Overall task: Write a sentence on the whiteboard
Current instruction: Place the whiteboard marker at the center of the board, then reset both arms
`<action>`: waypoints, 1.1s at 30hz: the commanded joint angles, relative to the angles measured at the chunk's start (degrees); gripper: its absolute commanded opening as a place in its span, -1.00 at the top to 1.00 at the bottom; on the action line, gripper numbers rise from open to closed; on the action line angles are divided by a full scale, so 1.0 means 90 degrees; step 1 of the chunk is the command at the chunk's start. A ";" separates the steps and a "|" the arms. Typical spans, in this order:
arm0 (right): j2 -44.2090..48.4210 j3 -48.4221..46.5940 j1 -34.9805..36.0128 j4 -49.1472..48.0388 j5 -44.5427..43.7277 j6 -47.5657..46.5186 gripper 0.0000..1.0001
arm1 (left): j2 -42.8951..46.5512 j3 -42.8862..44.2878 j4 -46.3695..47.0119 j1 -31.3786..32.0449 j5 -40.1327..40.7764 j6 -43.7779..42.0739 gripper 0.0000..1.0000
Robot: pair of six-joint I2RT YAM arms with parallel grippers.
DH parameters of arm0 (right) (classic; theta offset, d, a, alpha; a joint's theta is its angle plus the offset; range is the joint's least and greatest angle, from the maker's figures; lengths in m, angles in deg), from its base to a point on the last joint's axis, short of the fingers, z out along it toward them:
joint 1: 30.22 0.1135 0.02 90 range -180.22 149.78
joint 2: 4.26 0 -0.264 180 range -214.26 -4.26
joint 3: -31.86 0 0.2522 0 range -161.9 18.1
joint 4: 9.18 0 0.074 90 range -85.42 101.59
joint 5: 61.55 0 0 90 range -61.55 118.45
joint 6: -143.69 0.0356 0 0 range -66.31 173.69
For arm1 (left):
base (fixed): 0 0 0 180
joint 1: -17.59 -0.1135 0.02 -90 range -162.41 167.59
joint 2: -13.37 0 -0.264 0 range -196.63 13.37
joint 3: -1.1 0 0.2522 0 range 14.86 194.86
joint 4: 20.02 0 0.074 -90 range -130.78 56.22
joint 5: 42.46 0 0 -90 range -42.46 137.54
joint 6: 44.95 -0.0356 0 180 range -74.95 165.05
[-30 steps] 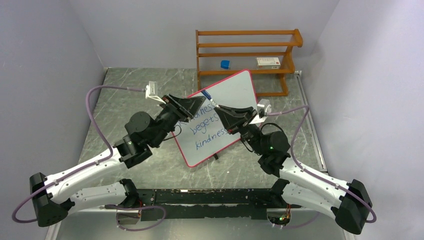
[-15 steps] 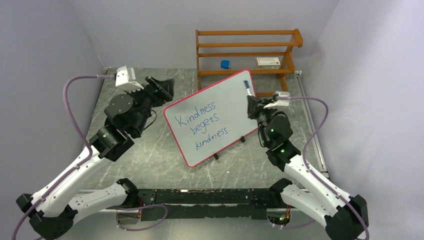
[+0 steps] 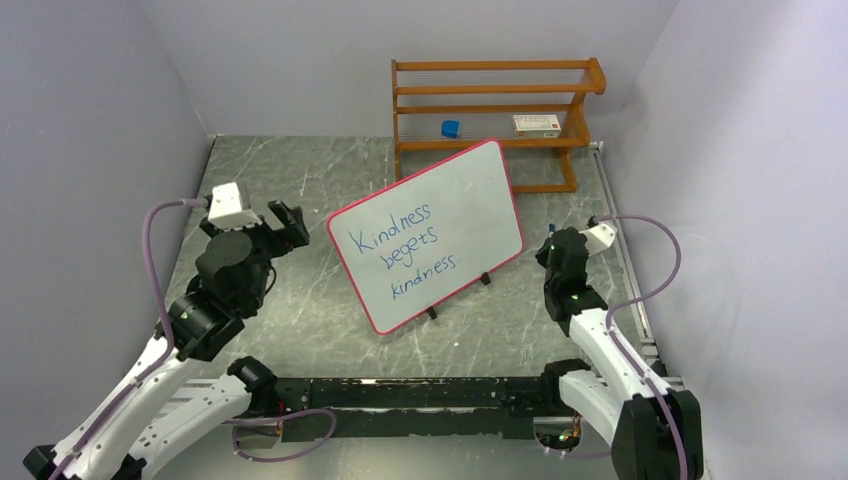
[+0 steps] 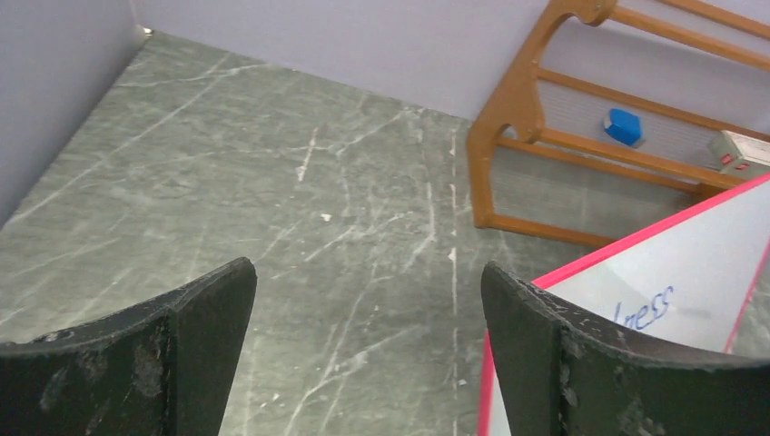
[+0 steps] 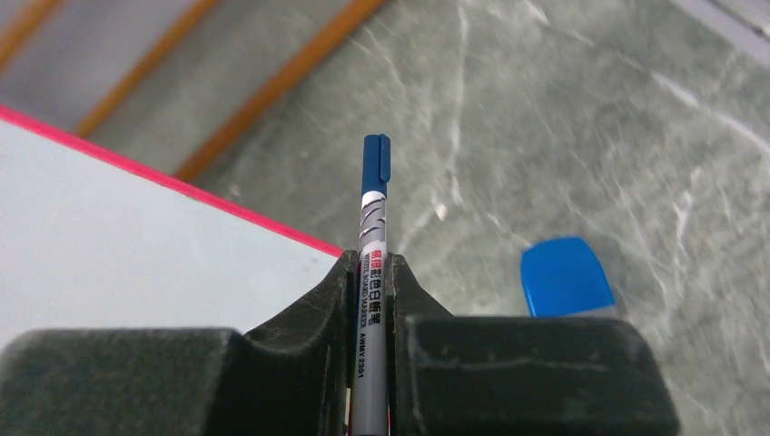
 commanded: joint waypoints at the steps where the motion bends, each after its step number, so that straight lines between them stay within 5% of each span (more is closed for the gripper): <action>1: -0.0417 0.0143 -0.0148 0.0333 -0.0086 0.0769 1.00 | 0.0432 -0.0267 -0.0296 -0.0056 0.0636 -0.0597 -0.93; 12: -0.1373 0.0303 -0.0155 0.0567 -0.0167 0.1900 0.92 | 0.1032 -0.0454 -0.0427 -0.0137 0.0813 -0.0710 -0.92; 22: -0.1016 0.0466 -0.0159 0.1110 -0.0125 0.2099 -0.06 | 0.1313 -0.0465 -0.0585 -0.0183 0.0665 -0.0661 -0.92; 31: 0.1041 -0.0386 -0.0157 0.2659 -0.0149 0.1489 -0.97 | 0.1477 -0.0083 -0.1265 -0.0183 0.0524 -0.0752 -0.95; 33: 0.1487 -0.0672 -0.0157 0.2919 -0.0131 0.1116 -1.00 | 0.1517 0.0009 -0.1398 -0.0183 0.0420 -0.0825 -0.95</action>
